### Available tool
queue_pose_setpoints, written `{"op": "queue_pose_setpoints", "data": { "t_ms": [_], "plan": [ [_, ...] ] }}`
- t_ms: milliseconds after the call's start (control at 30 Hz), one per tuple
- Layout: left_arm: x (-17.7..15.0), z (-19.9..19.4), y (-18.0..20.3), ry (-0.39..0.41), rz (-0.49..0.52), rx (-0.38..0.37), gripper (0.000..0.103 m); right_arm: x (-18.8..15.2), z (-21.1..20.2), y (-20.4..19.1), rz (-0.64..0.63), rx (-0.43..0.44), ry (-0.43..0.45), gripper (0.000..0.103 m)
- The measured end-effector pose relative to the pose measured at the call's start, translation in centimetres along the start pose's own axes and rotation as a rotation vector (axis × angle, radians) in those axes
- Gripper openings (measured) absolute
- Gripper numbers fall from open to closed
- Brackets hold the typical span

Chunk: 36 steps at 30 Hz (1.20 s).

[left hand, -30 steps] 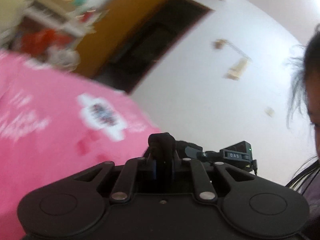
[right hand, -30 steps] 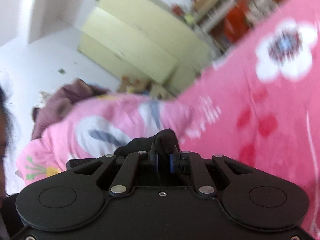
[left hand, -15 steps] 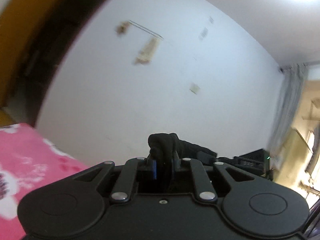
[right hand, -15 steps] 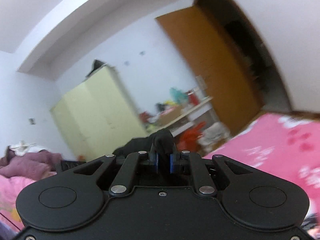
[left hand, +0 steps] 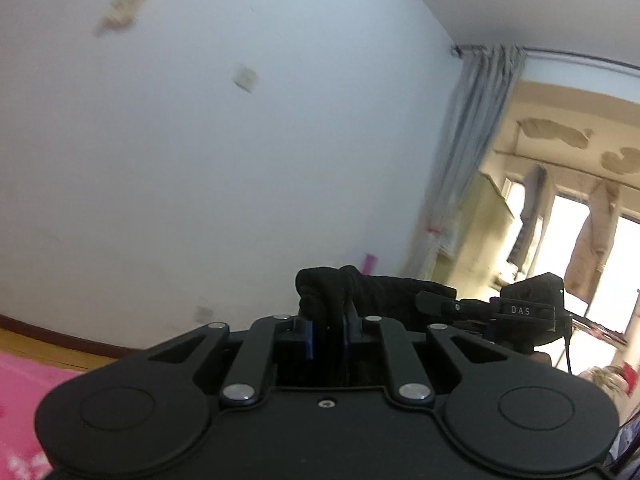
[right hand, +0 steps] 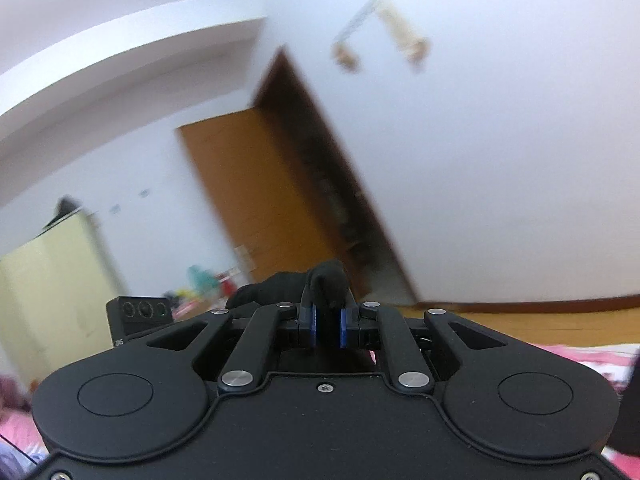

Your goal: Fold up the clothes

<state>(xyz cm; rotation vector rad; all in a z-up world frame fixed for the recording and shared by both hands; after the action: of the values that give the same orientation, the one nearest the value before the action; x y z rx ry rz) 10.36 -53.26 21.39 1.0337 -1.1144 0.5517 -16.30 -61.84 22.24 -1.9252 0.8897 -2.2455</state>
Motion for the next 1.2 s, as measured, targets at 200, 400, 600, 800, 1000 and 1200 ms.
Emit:
{"op": "queue_pose_setpoints", "data": {
  "t_ms": [200,400,600,800,1000,1200],
  "plan": [
    [-2.3,10.2,-2.6,-0.076,-0.027,-0.064,0.011,-1.1,-2.6,7.5,0.072,-0.126,0.068,0.01],
    [-6.8,17.7,-4.3,-0.16,-0.105,-0.079,0.011,-1.3,-4.8,14.9,0.141,-0.173,0.062,0.01],
    [-9.9,25.0,-6.1,-0.275,-0.165,-0.106,0.011,-2.0,-6.4,21.8,0.163,-0.271,0.034,0.01],
    [-15.5,34.3,-10.4,-0.403,-0.24,-0.068,0.012,-3.4,-6.0,30.7,0.242,-0.38,0.014,0.01],
    [-23.0,43.3,-16.5,-0.525,-0.032,0.09,0.02,-7.8,-3.3,45.0,0.23,-0.565,-0.089,0.011],
    [-28.5,44.8,-20.1,-0.587,0.349,0.332,0.04,-14.3,-1.2,55.0,0.298,-0.776,-0.198,0.025]
  ]
}}
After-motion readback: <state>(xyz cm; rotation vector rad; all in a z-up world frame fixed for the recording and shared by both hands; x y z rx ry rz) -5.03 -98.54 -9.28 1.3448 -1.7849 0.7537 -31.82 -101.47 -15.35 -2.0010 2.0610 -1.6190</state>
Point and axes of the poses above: each gripper's, at about its wrist camera, not at the fingertips, and z roughly the way its jaws point, y to its right, x to its top, the point moved 7 cm from there along z, roughly the way its jaws point, and after that the axes turned 10 degrees about y, right-handed, at the moved point
